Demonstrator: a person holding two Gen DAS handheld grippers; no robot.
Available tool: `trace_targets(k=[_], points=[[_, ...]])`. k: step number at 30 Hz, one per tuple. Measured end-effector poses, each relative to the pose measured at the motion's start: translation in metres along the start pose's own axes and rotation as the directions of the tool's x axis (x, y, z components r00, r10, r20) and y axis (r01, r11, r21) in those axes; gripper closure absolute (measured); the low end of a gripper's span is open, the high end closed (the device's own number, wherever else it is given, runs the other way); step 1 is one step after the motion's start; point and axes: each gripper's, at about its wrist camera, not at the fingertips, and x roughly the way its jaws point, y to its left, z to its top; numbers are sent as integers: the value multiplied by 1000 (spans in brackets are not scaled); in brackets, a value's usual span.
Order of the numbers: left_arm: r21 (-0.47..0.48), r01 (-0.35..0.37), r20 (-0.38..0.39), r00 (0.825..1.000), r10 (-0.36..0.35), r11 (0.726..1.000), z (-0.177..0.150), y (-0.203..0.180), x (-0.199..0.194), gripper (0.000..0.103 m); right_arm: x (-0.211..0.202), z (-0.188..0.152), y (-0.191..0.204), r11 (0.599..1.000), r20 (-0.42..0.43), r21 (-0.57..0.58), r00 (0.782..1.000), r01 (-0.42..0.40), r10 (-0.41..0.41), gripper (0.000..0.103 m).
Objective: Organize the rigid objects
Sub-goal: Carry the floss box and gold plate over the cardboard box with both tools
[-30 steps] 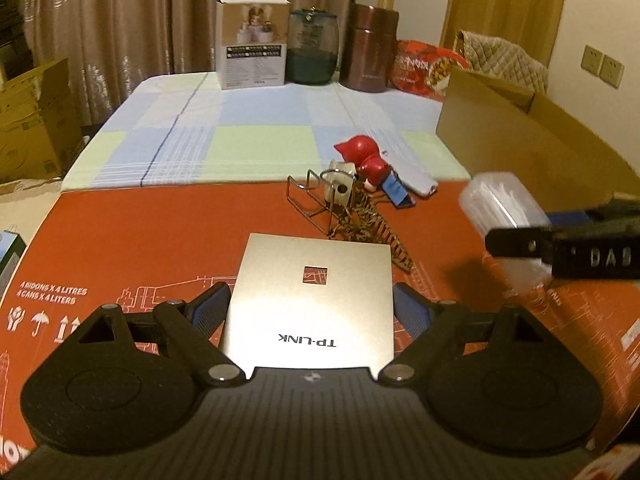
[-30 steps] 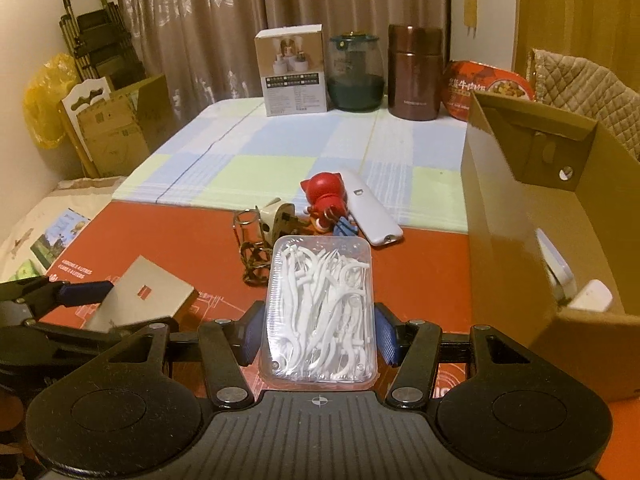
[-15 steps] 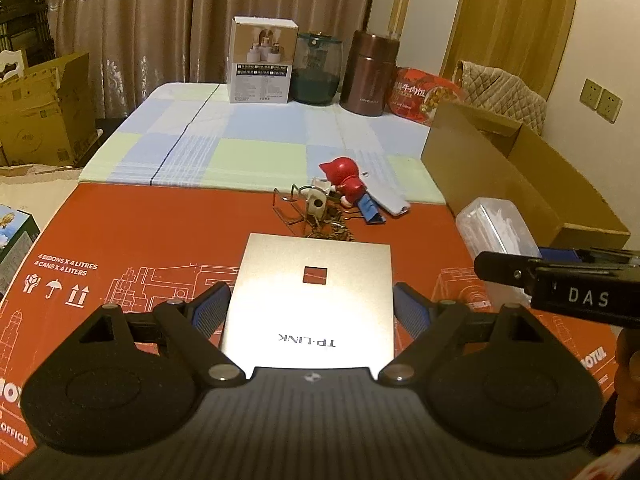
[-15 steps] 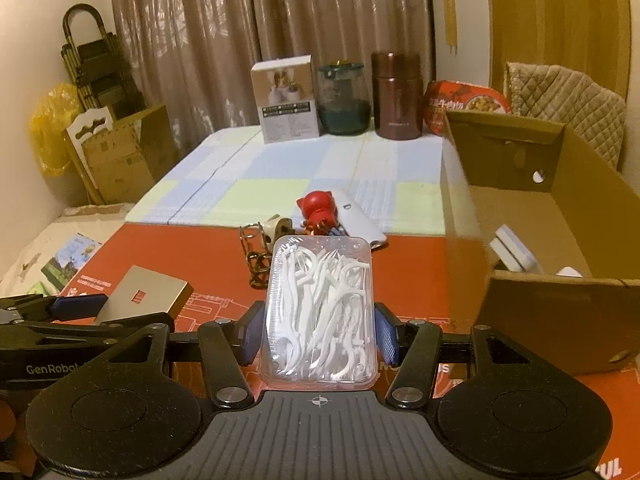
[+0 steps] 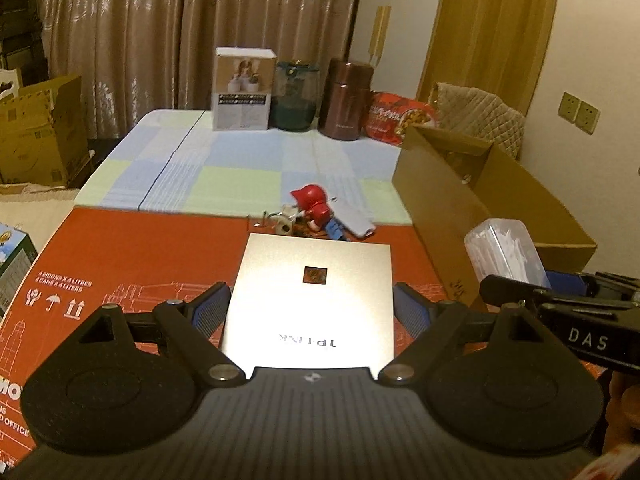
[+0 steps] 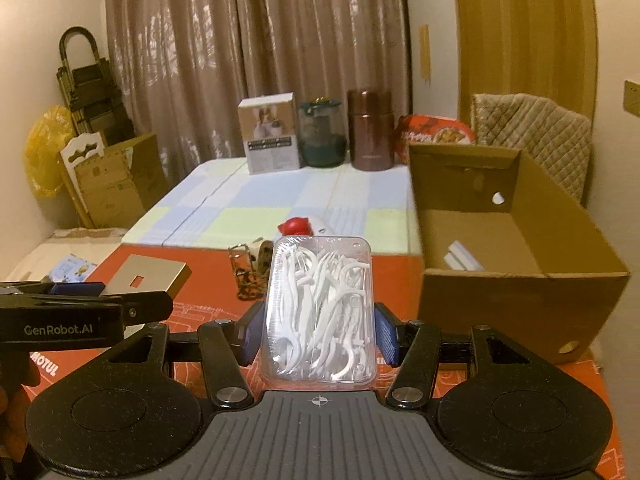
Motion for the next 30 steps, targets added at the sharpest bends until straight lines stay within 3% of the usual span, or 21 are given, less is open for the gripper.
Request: trace_targets(k=[9, 16, 30], points=[[35, 64, 30, 997, -66, 997, 29, -35, -9, 19, -36, 36, -42, 990, 14, 136, 999, 28, -30, 50], [85, 134, 49, 989, -139, 987, 64, -77, 0, 19, -55, 70, -85, 978, 39, 176, 992, 109, -118, 50], [159, 240, -4, 970, -243, 958, 106, -153, 59, 19, -32, 97, -165, 966, 3, 184, 982, 184, -188, 50]])
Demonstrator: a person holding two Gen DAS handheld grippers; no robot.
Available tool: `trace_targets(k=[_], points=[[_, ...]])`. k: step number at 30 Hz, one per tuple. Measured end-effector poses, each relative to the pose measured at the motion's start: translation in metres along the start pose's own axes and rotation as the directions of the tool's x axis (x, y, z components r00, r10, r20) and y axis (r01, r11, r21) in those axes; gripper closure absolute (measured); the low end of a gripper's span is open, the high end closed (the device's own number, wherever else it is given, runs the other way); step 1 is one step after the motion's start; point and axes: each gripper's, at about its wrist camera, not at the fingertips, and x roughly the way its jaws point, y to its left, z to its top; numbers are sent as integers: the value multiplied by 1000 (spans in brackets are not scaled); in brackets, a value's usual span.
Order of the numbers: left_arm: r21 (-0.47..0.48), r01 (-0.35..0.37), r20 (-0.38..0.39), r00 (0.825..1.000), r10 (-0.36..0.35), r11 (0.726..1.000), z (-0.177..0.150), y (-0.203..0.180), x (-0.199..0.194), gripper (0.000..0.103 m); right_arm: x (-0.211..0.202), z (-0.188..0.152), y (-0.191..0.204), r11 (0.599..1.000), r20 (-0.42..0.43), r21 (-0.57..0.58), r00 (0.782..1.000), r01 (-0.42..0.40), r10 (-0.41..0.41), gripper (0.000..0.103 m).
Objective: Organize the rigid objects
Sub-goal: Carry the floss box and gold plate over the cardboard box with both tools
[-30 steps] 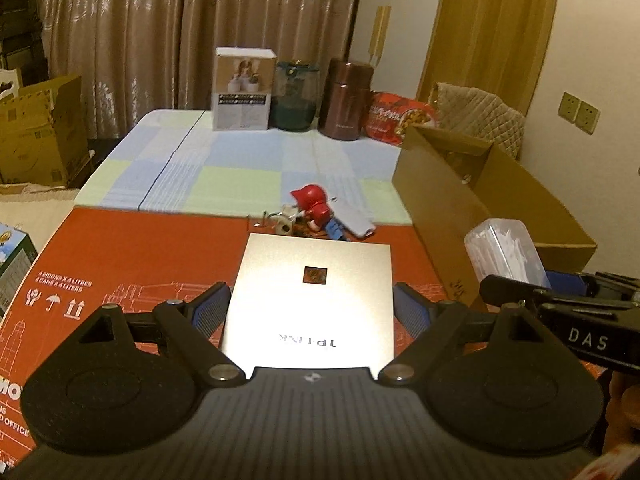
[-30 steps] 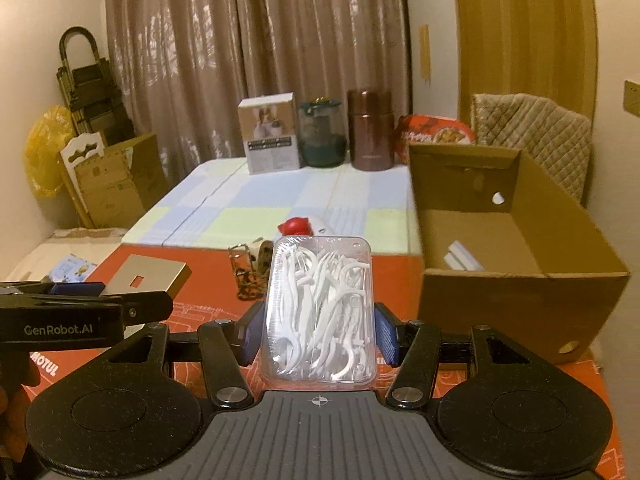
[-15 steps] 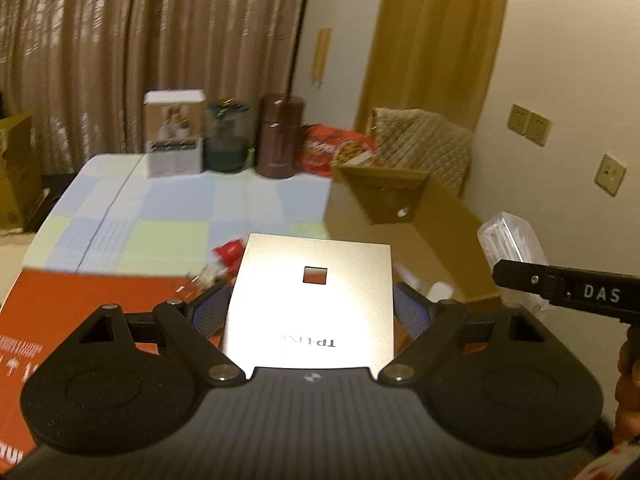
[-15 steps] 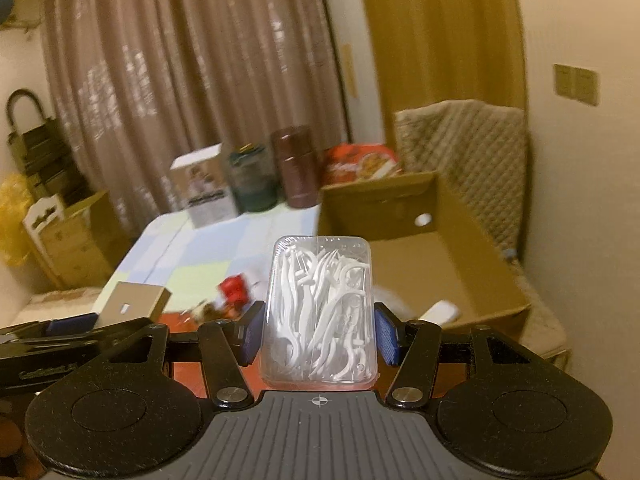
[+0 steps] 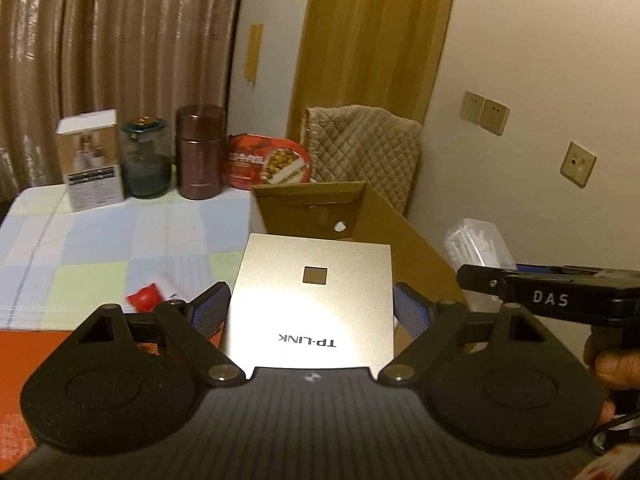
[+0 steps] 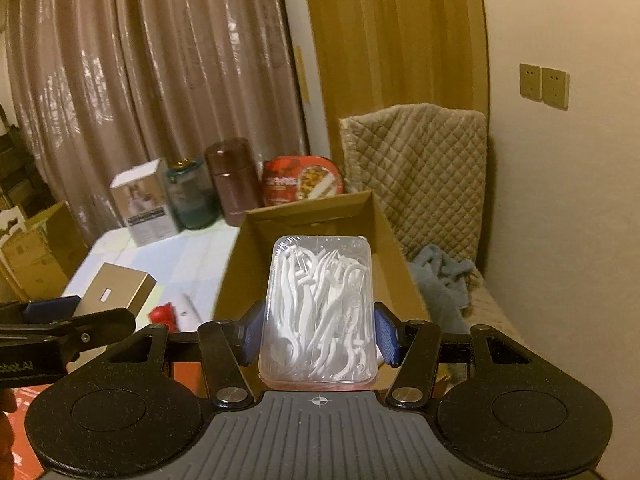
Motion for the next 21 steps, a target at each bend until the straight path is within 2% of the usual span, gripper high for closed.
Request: trace_targets(k=[12, 21], points=[[64, 35, -109, 994, -28, 997, 7, -25, 72, 19, 45, -7, -45, 999, -96, 12, 995, 35, -34, 50], [65, 34, -158, 987, -24, 997, 2, -28, 100, 19, 61, -11, -57, 999, -131, 4, 991, 36, -35, 50]])
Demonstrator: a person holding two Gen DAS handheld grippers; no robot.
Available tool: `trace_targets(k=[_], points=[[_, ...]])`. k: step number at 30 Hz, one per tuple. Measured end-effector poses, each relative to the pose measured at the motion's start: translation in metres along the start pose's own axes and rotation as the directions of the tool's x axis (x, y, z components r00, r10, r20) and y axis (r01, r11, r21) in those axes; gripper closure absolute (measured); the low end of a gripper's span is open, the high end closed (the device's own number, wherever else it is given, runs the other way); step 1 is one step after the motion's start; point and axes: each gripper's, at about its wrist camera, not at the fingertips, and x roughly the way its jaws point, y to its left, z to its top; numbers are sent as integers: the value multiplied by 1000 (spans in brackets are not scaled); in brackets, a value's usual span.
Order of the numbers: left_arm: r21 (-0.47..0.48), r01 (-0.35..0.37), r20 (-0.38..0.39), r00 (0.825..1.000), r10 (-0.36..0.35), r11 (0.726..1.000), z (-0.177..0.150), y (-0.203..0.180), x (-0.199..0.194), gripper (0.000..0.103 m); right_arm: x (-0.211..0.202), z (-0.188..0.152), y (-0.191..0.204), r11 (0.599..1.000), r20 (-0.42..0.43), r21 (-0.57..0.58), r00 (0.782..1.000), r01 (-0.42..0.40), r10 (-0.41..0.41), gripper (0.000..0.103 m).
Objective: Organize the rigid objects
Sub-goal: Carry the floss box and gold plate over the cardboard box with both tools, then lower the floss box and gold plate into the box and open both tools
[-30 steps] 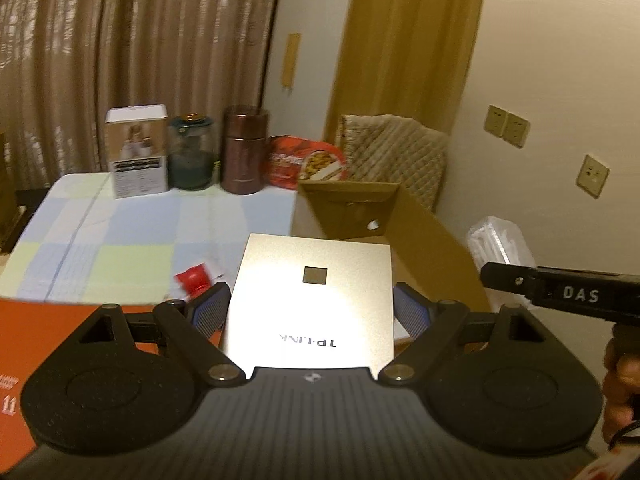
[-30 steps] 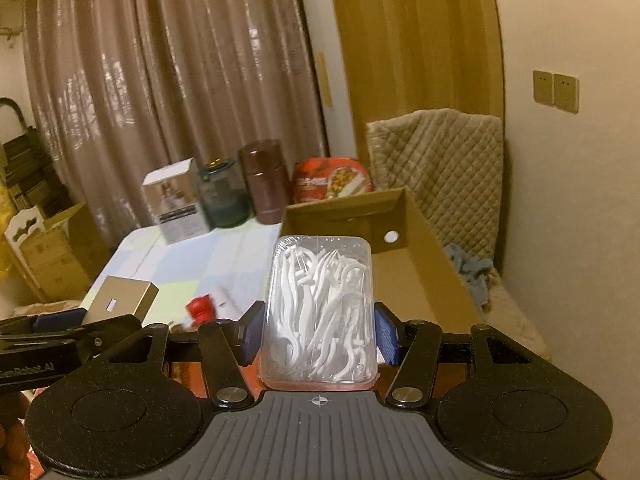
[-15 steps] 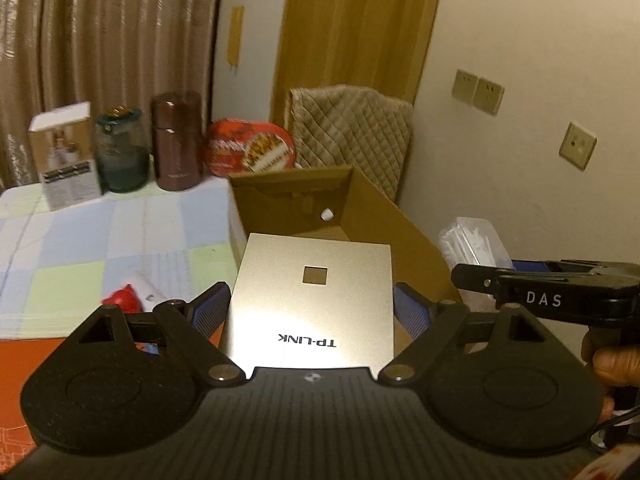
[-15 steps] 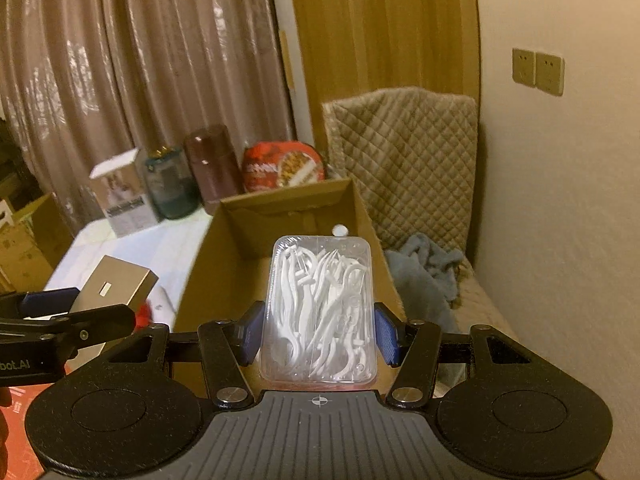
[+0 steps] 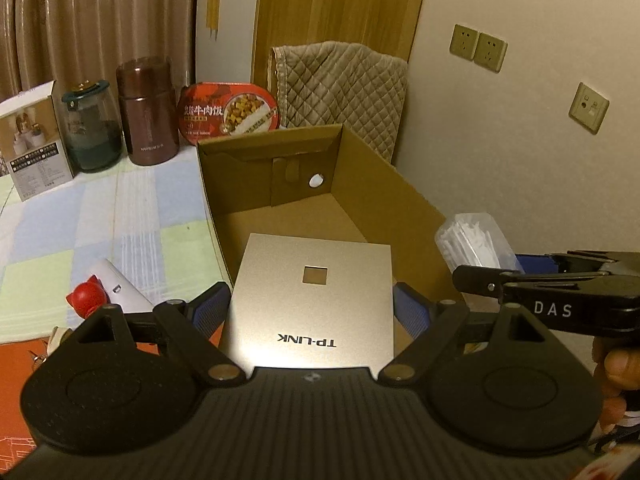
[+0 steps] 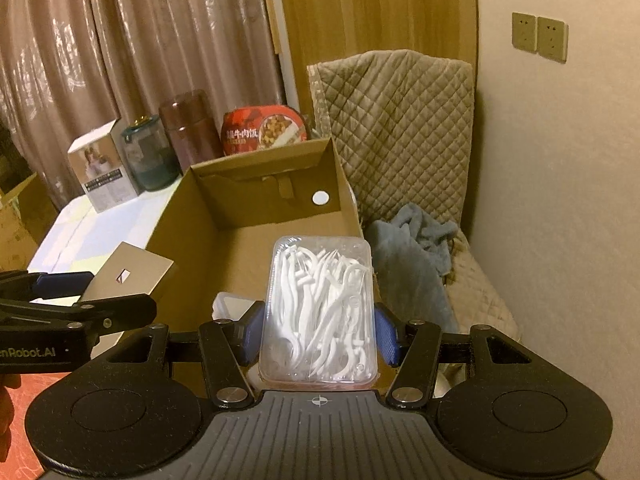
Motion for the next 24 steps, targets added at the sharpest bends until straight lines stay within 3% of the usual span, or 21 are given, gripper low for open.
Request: trace_targets(k=[24], points=[[-23, -3, -36, 999, 2, 1000, -6, 3, 24, 18, 21, -4, 5, 998, -50, -66, 999, 1, -4, 50]])
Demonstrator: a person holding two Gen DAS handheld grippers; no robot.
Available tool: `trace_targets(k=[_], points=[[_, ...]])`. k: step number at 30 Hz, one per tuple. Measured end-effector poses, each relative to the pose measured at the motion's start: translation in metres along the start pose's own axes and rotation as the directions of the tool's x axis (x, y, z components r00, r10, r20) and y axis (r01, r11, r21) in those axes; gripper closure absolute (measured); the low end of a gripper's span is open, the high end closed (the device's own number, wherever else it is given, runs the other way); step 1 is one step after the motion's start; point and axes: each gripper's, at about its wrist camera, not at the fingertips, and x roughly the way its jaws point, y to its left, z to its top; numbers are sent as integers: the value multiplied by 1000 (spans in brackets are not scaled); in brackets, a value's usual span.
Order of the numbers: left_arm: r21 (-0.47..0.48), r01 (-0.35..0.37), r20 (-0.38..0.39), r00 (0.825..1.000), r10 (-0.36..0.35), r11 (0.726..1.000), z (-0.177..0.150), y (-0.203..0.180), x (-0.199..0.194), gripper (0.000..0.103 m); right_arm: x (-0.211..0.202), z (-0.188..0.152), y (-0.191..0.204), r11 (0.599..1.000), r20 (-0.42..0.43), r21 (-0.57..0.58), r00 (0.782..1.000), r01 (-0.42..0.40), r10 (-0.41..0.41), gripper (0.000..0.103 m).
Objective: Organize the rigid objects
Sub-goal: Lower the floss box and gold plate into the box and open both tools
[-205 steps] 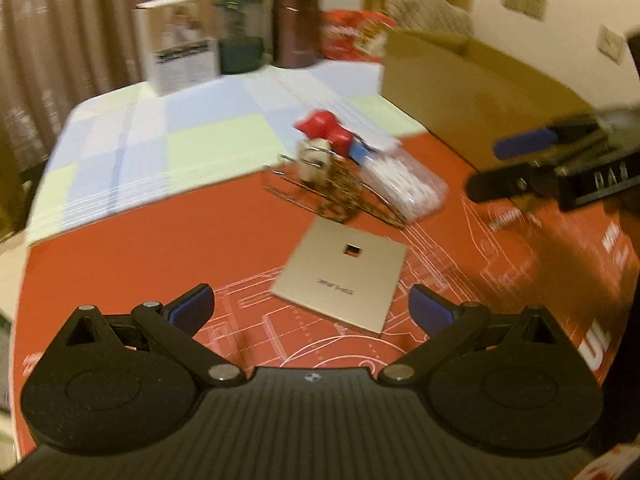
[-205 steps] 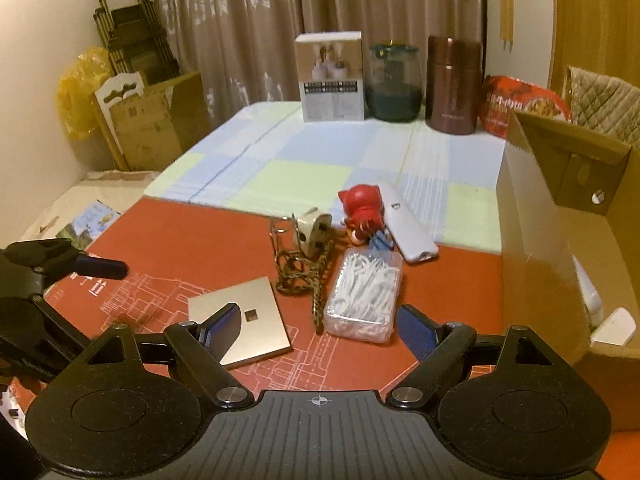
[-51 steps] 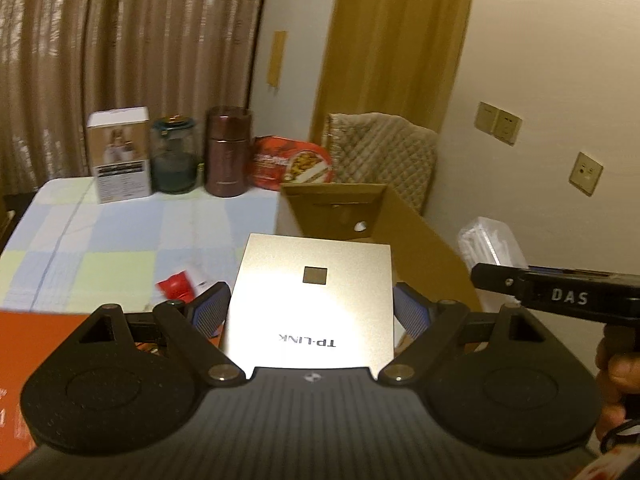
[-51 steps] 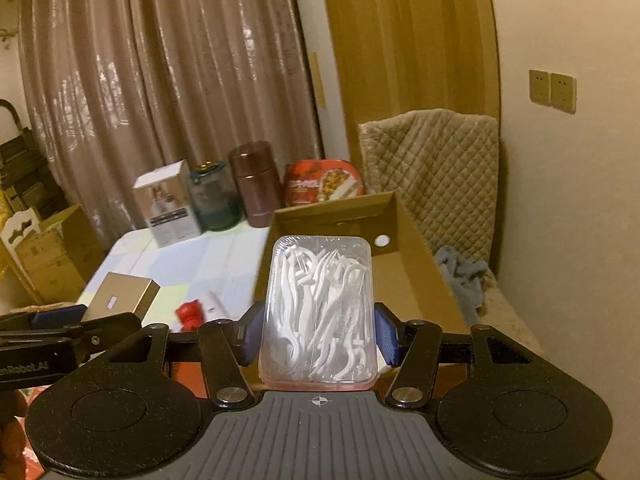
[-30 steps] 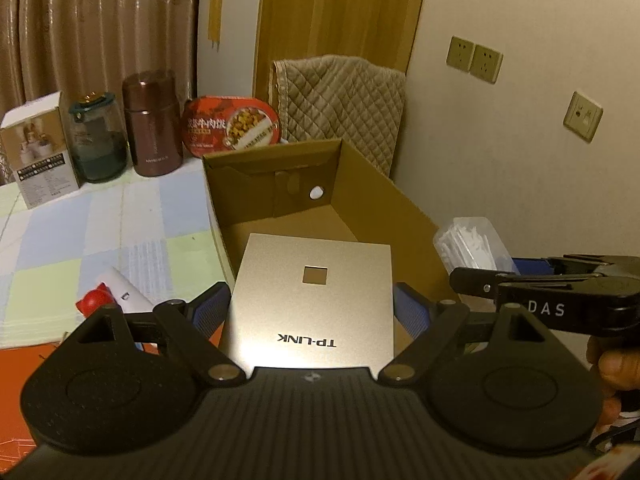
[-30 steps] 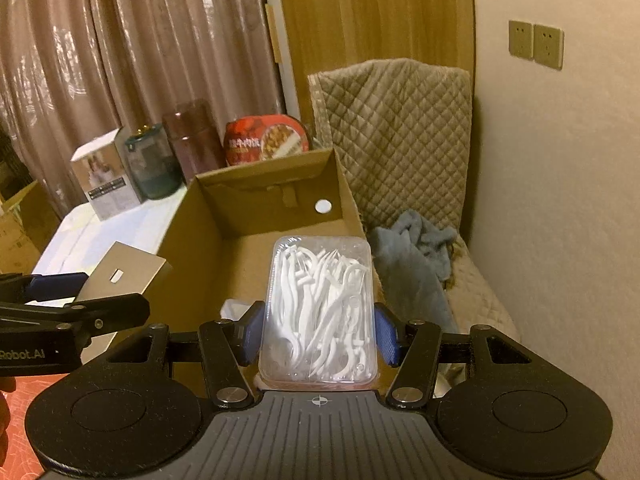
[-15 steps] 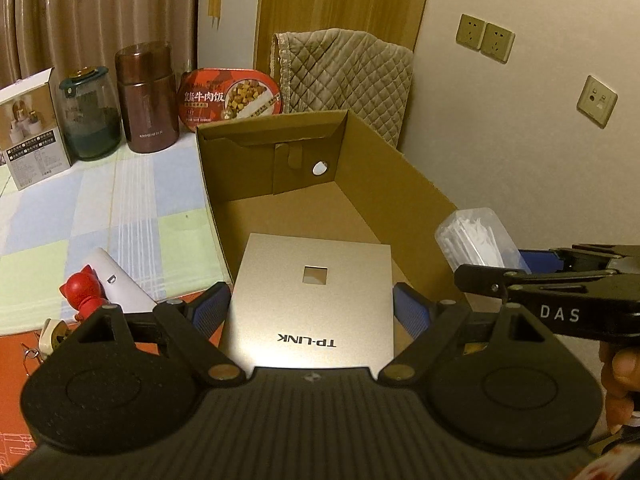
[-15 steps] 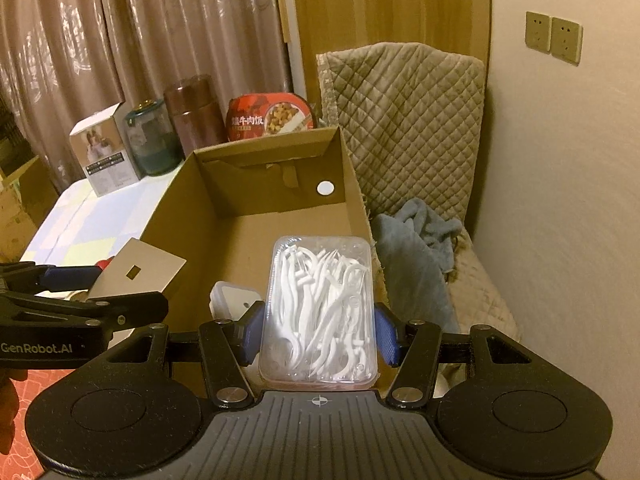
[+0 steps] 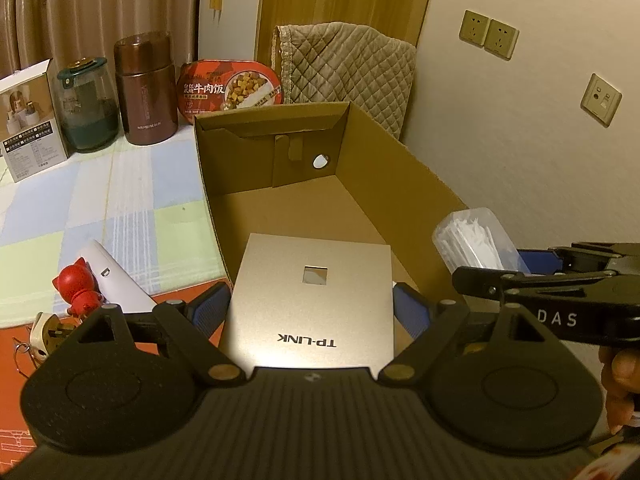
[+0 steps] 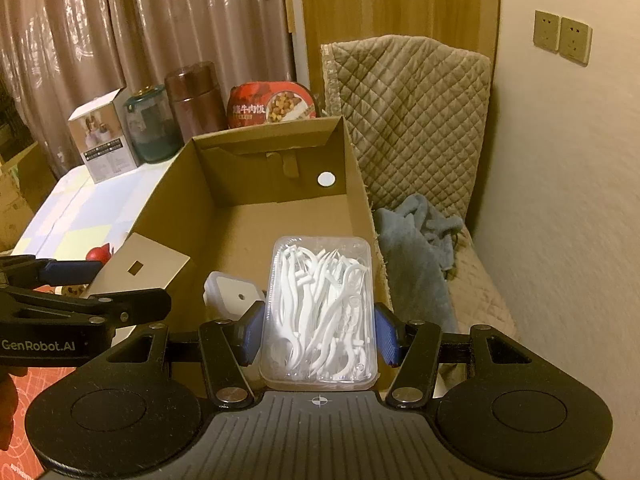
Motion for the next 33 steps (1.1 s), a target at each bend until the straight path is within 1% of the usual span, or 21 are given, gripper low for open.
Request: trace_targets(k=[6, 13, 16, 22, 33], points=[[-18, 5, -3, 1000, -5, 1000, 1, 2, 0, 18, 1, 1, 2, 1000, -3, -6, 1000, -4, 4, 50], [-39, 3, 28, 1000, -2, 999, 2, 9, -8, 17, 1, -1, 3, 1000, -1, -3, 1000, -3, 3, 50], [-42, -9, 42, 999, 10, 999, 4, 12, -12, 17, 2, -1, 3, 1000, -2, -4, 1000, -3, 3, 50], [-72, -13, 56, 998, 18, 997, 5, 21, -20, 17, 2, -1, 3, 1000, -3, -5, 1000, -1, 1, 50], [-84, -15, 64, 998, 20, 996, 0, 26, -29, 17, 3, -2, 11, 1000, -7, -29, 1000, 1, -1, 50]])
